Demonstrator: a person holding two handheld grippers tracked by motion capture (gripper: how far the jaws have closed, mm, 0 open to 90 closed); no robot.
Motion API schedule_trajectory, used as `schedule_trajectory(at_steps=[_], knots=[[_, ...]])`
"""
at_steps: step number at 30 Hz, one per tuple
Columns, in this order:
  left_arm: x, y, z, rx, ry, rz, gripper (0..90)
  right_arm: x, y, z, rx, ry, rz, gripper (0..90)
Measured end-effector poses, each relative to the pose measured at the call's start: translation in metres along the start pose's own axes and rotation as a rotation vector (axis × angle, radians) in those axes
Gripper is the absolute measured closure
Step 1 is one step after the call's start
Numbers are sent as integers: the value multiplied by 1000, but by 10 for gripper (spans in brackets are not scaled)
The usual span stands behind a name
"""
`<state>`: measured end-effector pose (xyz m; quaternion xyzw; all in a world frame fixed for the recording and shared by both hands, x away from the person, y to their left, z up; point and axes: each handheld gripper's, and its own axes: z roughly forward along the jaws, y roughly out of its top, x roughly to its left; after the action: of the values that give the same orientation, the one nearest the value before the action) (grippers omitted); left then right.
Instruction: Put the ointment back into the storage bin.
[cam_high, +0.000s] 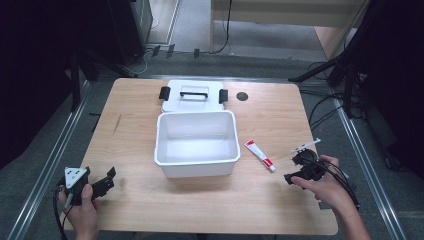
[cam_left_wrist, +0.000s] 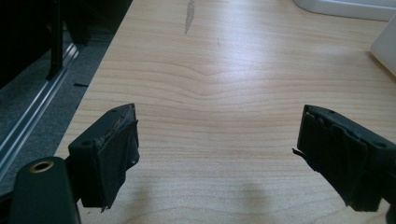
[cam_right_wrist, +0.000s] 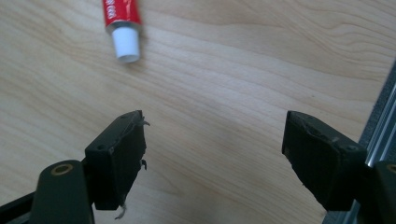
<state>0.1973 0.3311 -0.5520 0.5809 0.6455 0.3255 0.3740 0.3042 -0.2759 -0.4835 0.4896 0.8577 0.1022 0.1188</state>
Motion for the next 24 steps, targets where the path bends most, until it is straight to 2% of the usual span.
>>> schedule_trajectory(at_steps=[1,2,3,4,7,8,10,11,12,13,14,18,20,24], knots=[[0,0,0,1,1,4,132,0,0,0,0,0,0,215],[-1,0,1,7,2,8,134,1,6,0,38,11,-22,217],[-1,0,1,7,2,8,134,1,6,0,38,11,-22,217],[0,0,1,9,2,4,134,2,12,0,71,16,-48,221],[1,0,1,8,-3,-8,134,4,18,-1,98,20,-67,232],[1,0,1,10,-4,-11,135,6,25,-3,122,20,-110,264],[1,0,1,10,-4,-10,135,8,28,-4,133,25,-116,280],[1,0,1,10,-2,-10,136,9,34,-5,151,58,-135,339],[1,0,1,9,-2,-9,136,9,34,-5,151,58,-135,339],[1,0,1,11,-2,-8,137,11,42,-4,188,91,-131,361],[1,1,1,14,-5,-9,137,12,45,-4,200,87,-129,382],[1,1,1,18,-7,-9,137,18,56,0,220,81,-149,434],[2,1,2,17,-9,-12,137,23,64,3,217,88,-175,432],[2,1,2,17,-8,-15,137,25,74,5,202,93,-187,441]])
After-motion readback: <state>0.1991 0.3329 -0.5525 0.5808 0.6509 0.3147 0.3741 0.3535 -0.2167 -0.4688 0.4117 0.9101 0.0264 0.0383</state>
